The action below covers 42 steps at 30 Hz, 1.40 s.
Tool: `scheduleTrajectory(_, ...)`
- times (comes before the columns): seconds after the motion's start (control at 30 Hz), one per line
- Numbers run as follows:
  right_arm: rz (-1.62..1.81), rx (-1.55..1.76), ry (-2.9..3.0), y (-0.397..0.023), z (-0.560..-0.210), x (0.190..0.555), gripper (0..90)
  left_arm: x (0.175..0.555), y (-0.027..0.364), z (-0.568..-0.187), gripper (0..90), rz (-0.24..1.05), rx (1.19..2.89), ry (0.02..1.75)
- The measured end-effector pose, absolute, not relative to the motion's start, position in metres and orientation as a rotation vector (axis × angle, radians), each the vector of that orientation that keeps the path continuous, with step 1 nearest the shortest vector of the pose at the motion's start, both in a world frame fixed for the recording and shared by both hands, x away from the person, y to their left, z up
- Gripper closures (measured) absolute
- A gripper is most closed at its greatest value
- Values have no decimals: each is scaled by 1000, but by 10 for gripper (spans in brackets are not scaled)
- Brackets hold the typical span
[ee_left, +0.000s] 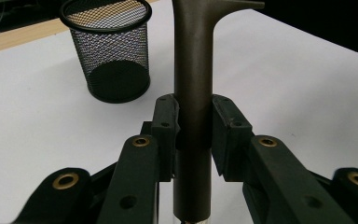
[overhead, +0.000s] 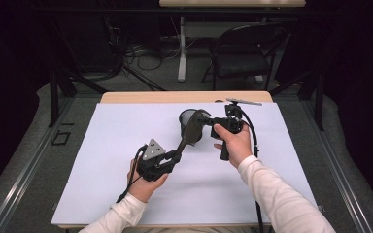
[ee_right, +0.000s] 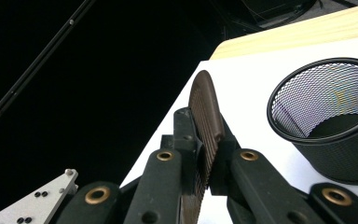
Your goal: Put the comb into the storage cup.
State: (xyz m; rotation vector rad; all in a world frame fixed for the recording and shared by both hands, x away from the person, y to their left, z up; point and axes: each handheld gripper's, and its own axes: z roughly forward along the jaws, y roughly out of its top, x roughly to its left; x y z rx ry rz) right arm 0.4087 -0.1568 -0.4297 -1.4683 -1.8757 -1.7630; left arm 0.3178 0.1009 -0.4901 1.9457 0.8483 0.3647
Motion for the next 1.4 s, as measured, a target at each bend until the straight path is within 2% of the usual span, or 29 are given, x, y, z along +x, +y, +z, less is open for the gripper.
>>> scheduleTrajectory(1.4, -1745, -1454, -1850, -159, -431, 410, 865, 319, 100, -493, 724, 361, 1945, 843)
